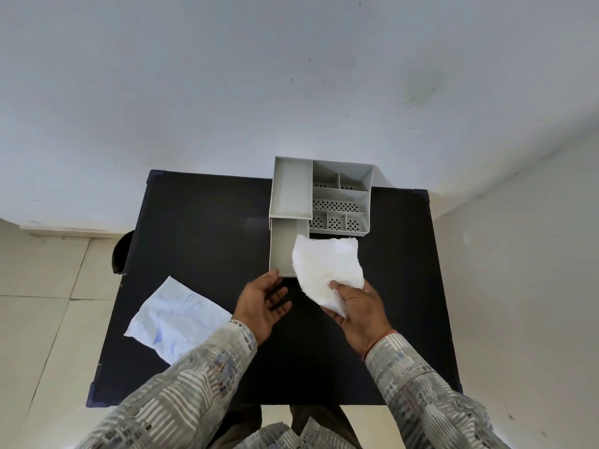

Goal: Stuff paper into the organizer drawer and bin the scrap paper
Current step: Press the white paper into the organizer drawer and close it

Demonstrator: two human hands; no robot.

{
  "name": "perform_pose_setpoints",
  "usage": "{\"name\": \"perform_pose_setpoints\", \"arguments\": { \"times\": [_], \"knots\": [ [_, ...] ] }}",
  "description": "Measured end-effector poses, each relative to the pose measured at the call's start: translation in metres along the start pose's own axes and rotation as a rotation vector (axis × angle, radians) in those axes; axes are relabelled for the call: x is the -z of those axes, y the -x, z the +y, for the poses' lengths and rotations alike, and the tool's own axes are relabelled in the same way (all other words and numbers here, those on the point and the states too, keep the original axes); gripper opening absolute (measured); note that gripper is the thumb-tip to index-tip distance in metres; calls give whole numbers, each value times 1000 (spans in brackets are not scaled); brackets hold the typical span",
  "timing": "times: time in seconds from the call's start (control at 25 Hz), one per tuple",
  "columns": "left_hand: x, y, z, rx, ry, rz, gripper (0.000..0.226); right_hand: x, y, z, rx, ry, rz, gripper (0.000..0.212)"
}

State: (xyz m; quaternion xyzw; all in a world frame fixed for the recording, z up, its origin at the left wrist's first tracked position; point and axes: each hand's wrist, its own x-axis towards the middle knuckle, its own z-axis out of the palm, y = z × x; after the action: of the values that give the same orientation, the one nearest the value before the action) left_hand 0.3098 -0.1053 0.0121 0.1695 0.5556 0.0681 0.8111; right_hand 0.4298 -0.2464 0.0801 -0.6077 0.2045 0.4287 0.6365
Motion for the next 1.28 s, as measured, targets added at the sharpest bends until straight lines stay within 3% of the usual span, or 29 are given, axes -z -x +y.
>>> {"name": "perform_pose_setpoints", "arguments": {
  "times": [0.28, 0.88, 1.04, 1.12, 1.2, 1.28],
  "knots": [
    [4, 3, -2, 5, 15, 24, 42, -4, 1, 5, 15, 7, -9, 38],
    [23, 13, 5, 37, -34, 67, 37, -15, 1, 9, 18, 11, -10, 33],
    [13, 32, 18, -12, -195, -106, 45, -17, -1, 13, 27, 34, -56, 38],
    [7, 40, 24, -136, -391, -143, 34, -23, -3, 17, 73, 211, -70, 31],
    [4, 41, 27, -311, -666, -38, 32, -29, -6, 20, 193, 686, -13, 29],
    [4, 39, 30, -492, -950, 112, 39, -33, -9, 22, 242, 915, 2, 41]
  ]
}}
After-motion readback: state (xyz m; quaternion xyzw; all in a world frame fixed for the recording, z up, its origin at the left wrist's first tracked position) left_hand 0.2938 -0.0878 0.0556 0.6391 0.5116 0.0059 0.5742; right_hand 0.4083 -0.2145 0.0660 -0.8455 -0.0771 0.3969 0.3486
